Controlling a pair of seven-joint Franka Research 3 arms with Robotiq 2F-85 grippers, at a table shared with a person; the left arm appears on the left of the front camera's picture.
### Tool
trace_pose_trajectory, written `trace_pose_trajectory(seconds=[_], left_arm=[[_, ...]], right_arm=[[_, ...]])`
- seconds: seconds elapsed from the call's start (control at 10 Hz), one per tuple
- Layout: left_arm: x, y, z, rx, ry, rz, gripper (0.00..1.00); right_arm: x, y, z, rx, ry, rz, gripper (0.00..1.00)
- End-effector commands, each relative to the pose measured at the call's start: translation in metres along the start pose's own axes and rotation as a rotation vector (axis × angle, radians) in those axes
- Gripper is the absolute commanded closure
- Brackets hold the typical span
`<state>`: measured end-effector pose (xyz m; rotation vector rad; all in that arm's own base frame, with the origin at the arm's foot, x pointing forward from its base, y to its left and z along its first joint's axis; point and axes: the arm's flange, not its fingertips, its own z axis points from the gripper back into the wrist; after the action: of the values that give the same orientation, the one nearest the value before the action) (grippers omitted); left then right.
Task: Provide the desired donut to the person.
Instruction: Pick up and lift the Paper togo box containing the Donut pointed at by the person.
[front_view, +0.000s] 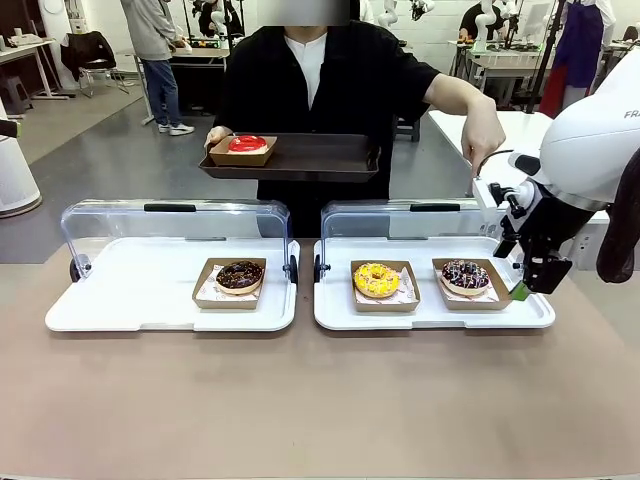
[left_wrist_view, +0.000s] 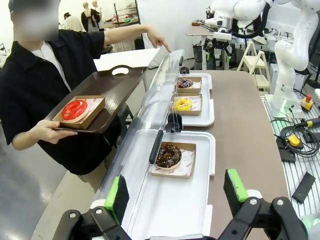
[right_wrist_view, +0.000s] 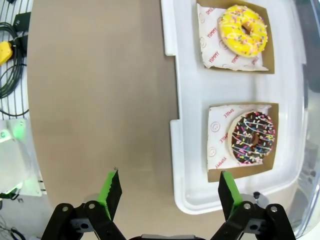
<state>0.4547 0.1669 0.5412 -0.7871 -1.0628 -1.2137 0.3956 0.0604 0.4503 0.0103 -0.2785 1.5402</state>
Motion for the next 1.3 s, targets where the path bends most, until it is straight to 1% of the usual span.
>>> trace_pose_trajectory(seconds=[0.0, 0.1, 0.2, 0.3, 0.4, 0.5, 0.6, 0.7, 0.9, 1.1, 1.2], left_arm=[[-0.001, 0.000, 0.001, 0.002, -0.001, -0.011, 0.00], [-0.001, 0.000, 0.001, 0.002, -0.001, -0.011, 0.00], [-0.001, 0.000, 0.001, 0.002, -0.001, -0.011, 0.00], [-0.001, 0.000, 0.001, 0.002, -0.001, -0.011, 0.00], [-0.001, 0.000, 0.001, 0.002, -0.001, -0.011, 0.00], [-0.001, 0.000, 0.001, 0.002, -0.001, -0.011, 0.00], [-0.001, 0.000, 0.001, 0.002, -0.001, -0.011, 0.00], [-0.001, 0.000, 0.001, 0.002, -0.001, -0.011, 0.00], [-0.001, 0.000, 0.001, 0.002, -0.001, -0.011, 0.00], [-0.001, 0.000, 0.001, 0.002, -0.001, -0.011, 0.00], [-0.001, 0.000, 0.001, 0.002, -0.001, -0.011, 0.00]], right_arm=[[-0.001, 0.000, 0.000, 0.000, 0.000, -0.002, 0.00], [-0.003, -0.006, -0.011, 0.017, 0.038, 0.019, 0.00], [-0.004, -0.017, -0.023, 0.007, 0.071, 0.004, 0.00], [-0.007, -0.032, -0.032, -0.021, 0.096, -0.041, 0.00], [-0.013, -0.049, -0.043, -0.007, 0.099, -0.069, 0.00], [-0.021, -0.070, -0.056, 0.030, 0.065, -0.083, 0.00], [-0.029, -0.087, -0.067, 0.031, 0.051, -0.104, 0.00], [-0.036, -0.100, -0.078, 0.055, 0.055, -0.134, 0.00], [-0.046, -0.121, -0.092, 0.104, 0.024, -0.139, 0.00], [-0.053, -0.130, -0.109, 0.132, 0.018, -0.133, 0.00], [-0.056, -0.128, -0.116, 0.139, 0.008, -0.105, 0.00]])
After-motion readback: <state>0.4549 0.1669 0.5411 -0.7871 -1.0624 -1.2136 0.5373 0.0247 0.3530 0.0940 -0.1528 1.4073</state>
